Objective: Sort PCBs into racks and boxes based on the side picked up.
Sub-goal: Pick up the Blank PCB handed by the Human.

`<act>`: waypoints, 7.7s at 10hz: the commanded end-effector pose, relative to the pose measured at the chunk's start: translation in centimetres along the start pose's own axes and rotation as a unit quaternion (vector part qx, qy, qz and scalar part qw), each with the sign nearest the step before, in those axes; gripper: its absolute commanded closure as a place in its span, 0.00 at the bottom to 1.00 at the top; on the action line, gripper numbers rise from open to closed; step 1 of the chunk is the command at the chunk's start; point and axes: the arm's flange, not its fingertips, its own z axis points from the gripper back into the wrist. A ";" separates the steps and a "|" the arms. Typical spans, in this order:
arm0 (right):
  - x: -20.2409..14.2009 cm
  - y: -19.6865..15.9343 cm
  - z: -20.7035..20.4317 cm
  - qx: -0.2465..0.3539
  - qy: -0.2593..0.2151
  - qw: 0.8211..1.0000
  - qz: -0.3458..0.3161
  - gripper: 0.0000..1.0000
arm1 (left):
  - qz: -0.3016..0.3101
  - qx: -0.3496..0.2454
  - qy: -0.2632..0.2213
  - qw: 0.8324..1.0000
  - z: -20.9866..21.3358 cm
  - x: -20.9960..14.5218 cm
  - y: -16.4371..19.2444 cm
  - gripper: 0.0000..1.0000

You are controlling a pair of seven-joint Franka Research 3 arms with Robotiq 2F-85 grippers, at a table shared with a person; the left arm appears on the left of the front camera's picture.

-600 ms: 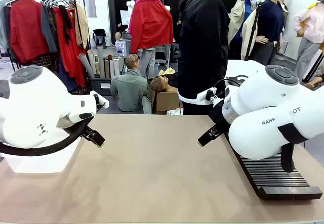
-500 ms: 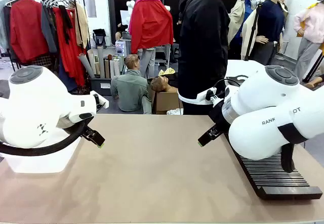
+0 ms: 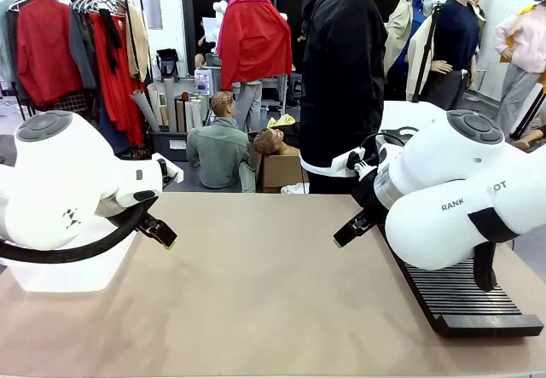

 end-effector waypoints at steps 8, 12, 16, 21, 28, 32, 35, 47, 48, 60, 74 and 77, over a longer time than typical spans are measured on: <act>0.0 -0.9 1.0 -0.006 -0.011 1.000 0.000 0.00 | 0.012 -0.006 0.003 1.000 0.4 0.7 0.6 0.00; 0.2 -3.6 2.3 -0.006 -0.024 1.000 -0.009 0.00 | 0.019 -0.036 0.009 0.999 2.1 2.5 2.7 0.00; 1.8 -7.8 5.1 0.061 -0.041 0.997 -0.033 0.00 | 0.065 -0.110 0.008 0.992 8.0 4.8 7.8 0.00; 2.0 -12.3 10.9 0.152 -0.048 0.983 -0.093 0.00 | 0.112 -0.219 -0.013 0.969 12.4 3.5 14.8 0.00; -4.5 -18.1 18.2 0.209 -0.107 0.961 -0.143 0.00 | 0.137 -0.319 -0.107 0.932 15.5 -2.3 21.1 0.00; -8.2 -21.0 20.1 0.232 -0.127 0.951 -0.162 0.00 | 0.160 -0.315 -0.119 0.928 17.3 -3.6 22.9 0.00; -9.5 -21.7 20.9 0.262 -0.173 0.936 -0.161 0.00 | 0.162 -0.319 -0.123 0.925 16.9 -3.4 23.2 0.00; -9.5 -21.6 22.3 0.252 -0.172 0.936 -0.176 0.00 | 0.171 -0.312 -0.110 0.928 16.6 -3.6 23.1 0.00; -9.5 -21.6 22.3 0.252 -0.172 0.936 -0.176 0.00 | 0.171 -0.312 -0.110 0.928 16.6 -3.6 23.1 0.00; -9.5 -21.6 22.3 0.252 -0.172 0.936 -0.176 0.00 | 0.171 -0.312 -0.110 0.928 16.6 -3.6 23.1 0.00; -9.5 -21.6 22.3 0.252 -0.172 0.936 -0.176 0.00 | 0.219 -0.380 -0.111 0.892 9.7 1.7 22.9 0.00; -9.5 -21.6 22.3 0.252 -0.172 0.936 -0.176 0.00 | 0.247 -0.434 -0.092 0.861 5.2 4.0 22.0 0.00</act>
